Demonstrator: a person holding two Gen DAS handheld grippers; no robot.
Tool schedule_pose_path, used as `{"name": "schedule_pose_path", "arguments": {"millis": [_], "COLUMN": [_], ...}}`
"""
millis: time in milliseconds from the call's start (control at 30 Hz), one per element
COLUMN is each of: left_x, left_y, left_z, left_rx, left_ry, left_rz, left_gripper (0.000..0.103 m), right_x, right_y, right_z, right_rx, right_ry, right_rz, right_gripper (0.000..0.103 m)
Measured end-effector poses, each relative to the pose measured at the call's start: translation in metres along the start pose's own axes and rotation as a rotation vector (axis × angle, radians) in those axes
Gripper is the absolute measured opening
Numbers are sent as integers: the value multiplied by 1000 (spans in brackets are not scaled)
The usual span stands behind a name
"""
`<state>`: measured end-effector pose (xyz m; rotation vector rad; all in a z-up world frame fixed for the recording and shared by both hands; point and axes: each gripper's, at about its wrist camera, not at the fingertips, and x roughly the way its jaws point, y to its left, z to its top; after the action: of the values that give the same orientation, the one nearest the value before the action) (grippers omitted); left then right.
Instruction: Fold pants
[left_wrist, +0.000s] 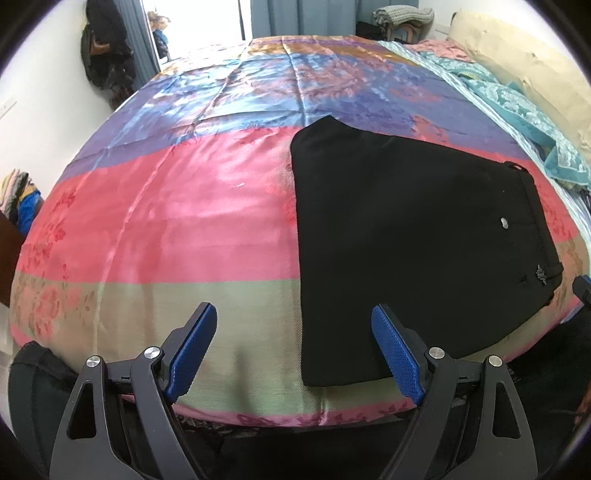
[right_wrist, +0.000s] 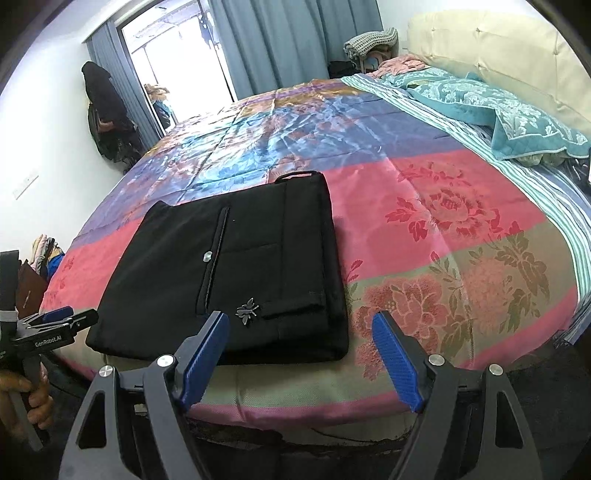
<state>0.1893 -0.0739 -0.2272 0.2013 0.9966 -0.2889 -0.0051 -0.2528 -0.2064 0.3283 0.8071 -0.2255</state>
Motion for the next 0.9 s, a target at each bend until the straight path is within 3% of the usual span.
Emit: {"name": "schedule_pose_path", "arguments": {"millis": [400, 467, 533, 667, 900], "left_x": [4, 7, 20, 57, 77], "left_y": [10, 19, 33, 42, 20], "left_z": [-2, 5, 16, 31, 43], "left_rx": [-32, -48, -79, -104, -95], "left_ry": [11, 14, 52, 166, 199], "left_rz": [-58, -93, -192, -307, -443], "left_gripper": [89, 93, 95, 94, 94], "right_x": [3, 4, 14, 70, 137], "right_y": [-9, -21, -39, -74, -66], "right_z": [1, 7, 21, 56, 60], "right_rx": [47, 90, 131, 183, 147], "right_ry": [12, 9, 21, 202, 386], "right_rz": [40, 93, 174, 315, 488], "right_gripper": [82, 90, 93, 93, 95]}}
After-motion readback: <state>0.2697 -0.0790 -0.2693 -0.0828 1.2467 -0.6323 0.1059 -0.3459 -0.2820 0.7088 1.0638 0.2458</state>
